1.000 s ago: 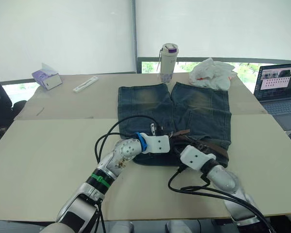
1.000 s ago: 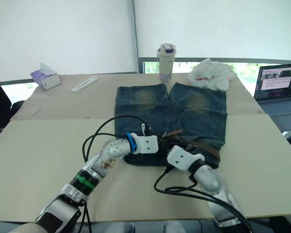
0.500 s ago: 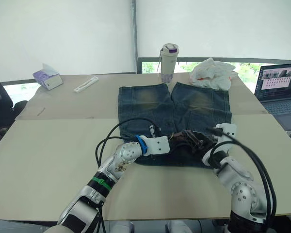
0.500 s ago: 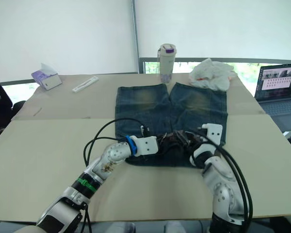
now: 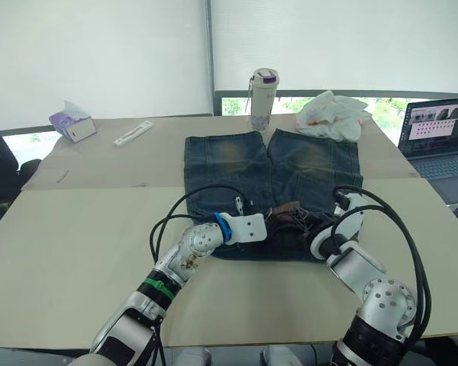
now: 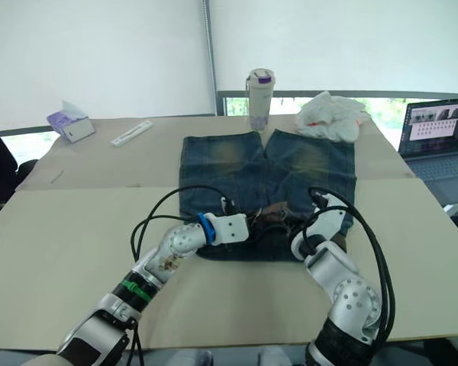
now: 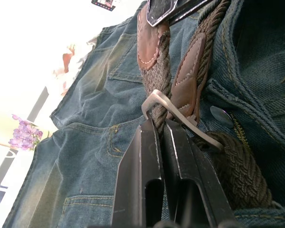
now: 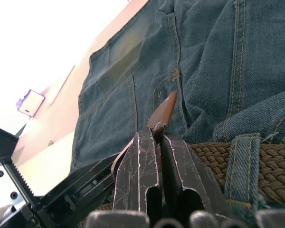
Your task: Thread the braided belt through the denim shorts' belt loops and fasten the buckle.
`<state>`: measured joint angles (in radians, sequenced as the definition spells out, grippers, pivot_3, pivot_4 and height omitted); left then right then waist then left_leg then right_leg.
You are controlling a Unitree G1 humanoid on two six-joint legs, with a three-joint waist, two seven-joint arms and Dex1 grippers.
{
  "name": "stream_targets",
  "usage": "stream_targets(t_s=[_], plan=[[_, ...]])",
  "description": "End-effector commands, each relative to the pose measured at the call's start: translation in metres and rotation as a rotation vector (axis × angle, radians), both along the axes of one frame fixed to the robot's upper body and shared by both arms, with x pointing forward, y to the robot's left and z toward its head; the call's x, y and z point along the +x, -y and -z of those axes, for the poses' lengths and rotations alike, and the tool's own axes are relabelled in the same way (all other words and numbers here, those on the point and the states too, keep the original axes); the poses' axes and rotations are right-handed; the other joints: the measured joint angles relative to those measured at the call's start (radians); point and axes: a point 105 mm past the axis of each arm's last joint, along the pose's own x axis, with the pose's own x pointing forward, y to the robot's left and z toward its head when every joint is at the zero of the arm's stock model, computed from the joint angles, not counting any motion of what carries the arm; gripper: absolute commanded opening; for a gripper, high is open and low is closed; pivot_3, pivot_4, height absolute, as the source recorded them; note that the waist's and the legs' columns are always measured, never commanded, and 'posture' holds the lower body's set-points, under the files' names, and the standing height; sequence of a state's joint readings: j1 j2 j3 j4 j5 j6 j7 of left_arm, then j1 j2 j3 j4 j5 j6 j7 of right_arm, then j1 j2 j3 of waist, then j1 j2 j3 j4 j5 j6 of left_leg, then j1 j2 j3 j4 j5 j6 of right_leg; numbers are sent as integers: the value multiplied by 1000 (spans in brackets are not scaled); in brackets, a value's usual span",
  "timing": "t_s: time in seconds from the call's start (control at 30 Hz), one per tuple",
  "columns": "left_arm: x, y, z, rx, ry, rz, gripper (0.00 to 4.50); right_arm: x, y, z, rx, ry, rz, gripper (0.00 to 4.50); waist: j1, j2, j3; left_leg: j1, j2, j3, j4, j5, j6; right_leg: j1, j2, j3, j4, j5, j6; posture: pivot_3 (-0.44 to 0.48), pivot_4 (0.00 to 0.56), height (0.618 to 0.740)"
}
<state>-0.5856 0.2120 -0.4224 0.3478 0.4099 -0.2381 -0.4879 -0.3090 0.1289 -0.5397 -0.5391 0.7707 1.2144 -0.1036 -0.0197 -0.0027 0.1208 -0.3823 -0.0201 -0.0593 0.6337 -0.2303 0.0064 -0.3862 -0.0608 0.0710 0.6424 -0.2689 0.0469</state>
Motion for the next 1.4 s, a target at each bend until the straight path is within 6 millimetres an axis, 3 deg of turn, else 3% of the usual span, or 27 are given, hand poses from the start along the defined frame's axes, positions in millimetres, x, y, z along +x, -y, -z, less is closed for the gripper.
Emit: stream_targets(t_s=[0.03, 0.07, 0.1, 0.17, 0.27, 0.47, 0.5, 0.83, 1.3, 1.4], plan=[[-6, 6, -13, -57, 1, 41, 0, 3, 1, -18, 50, 70, 22, 111, 0, 0, 0, 0, 0, 0, 0, 0, 0, 0, 0, 0, 0, 0, 0, 0, 150, 740], [-7, 6, -14, -85, -16, 44, 0, 3, 1, -19, 49, 69, 20, 111, -1, 0, 0, 0, 0, 0, 0, 0, 0, 0, 0, 0, 0, 0, 0, 0, 150, 740], [-8, 5, -17, -108, -23, 53, 345, 3, 1, -18, 48, 68, 18, 34, -1, 0, 0, 0, 0, 0, 0, 0, 0, 0, 0, 0, 0, 0, 0, 0, 150, 740], [-13, 4, -24, -158, -9, 83, 555, 3, 0, -20, 55, 74, 11, 0, -2, 0, 0, 0, 0, 0, 0, 0, 0, 0, 0, 0, -1, 0, 0, 0, 150, 740], [-25, 0, -35, -229, 68, 159, 1679, 0, -2, -29, 55, 124, -21, 0, -3, 0, 0, 0, 1, 0, 0, 0, 0, 0, 0, 0, -1, 0, 0, 0, 150, 740], [-35, -17, -38, -390, 11, 195, 4318, -5, 11, -42, 64, 194, -41, 0, -2, 0, 0, 0, 2, 0, 0, 0, 0, 0, 0, 0, -1, 0, 0, 0, 150, 740], [-35, -19, -40, -414, 5, 196, 4422, -6, 13, -44, 57, 205, -45, 0, -2, 0, 0, 0, 2, 0, 0, 0, 0, 0, 0, 0, -1, 0, 0, 0, 150, 740], [-43, -17, -69, -628, -66, 254, 4422, -8, 14, -70, 27, 314, -85, 0, -10, 0, 0, 0, 1, 2, 0, 0, 0, 0, 1, 0, -3, 0, 0, 0, 150, 740], [-6, -1, -66, -464, 68, 38, 4422, -11, -19, -80, -80, 357, -176, 0, -18, 0, 0, -2, 1, 2, 0, 0, 0, 1, 2, 0, -9, 0, 0, 0, 150, 740], [-6, 3, -67, -460, 90, 46, 3554, -11, -21, -80, -67, 351, -172, 0, -18, 0, 0, -2, 1, 2, -1, 0, 0, 1, 2, 0, -9, 0, 0, 0, 150, 740]])
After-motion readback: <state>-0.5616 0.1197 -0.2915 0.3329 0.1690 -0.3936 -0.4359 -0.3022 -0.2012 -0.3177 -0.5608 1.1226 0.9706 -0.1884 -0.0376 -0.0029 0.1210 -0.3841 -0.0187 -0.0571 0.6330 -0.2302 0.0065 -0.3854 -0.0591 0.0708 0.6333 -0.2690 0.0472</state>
